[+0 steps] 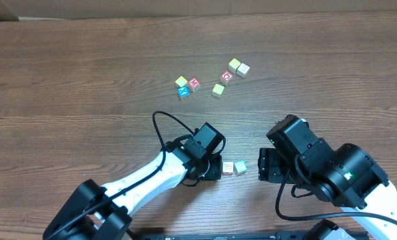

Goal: Flip 3 blocks
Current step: 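Place the green A block just left of the blue L block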

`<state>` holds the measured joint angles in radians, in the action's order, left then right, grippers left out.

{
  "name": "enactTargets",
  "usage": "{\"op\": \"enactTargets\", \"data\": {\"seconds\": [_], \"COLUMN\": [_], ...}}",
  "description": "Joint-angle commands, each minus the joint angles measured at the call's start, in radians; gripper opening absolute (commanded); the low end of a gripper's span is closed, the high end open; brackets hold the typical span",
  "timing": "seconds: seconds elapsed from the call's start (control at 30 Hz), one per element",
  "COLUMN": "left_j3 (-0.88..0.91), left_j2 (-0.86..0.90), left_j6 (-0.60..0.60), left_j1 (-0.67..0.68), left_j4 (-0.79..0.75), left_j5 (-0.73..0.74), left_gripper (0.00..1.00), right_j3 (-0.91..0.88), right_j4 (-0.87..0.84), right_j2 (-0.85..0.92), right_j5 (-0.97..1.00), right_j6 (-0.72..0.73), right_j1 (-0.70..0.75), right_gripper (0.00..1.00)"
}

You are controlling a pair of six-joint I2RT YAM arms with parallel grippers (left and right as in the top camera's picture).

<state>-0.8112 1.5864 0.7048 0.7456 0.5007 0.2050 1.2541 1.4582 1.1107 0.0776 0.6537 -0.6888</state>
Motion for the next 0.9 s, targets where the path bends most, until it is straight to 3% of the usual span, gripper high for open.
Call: {"op": "enactTargets", "data": {"seconds": [0.0, 0.57, 0.67, 0.87], "left_j3": [0.005, 0.005, 0.005, 0.005], "left_j2": [0.030, 0.042, 0.042, 0.042], "left_j6": [0.026, 0.026, 0.026, 0.029], "left_j1": [0.001, 0.001, 0.001, 0.001], "left_j4": [-0.018, -0.042, -0.042, -0.042], "left_j5": [-0.013, -0.014, -0.014, -0.022], "left_gripper": [0.08, 0.19, 0.29, 0.34], "right_j3": [-0.002, -0.002, -0.002, -0.002], "right_j4": [-0.005, -0.004, -0.004, -0.004], "right_j2": [-0.014, -0.014, -0.014, -0.014], "right_j5": [-0.005, -0.006, -0.011, -0.013], "right_j6": [-0.002, -0.002, -0.002, -0.002], "right_j1": [-0.001, -0.001, -0.001, -0.001], "right_gripper": [0.76, 0.77, 0.77, 0.77]}}
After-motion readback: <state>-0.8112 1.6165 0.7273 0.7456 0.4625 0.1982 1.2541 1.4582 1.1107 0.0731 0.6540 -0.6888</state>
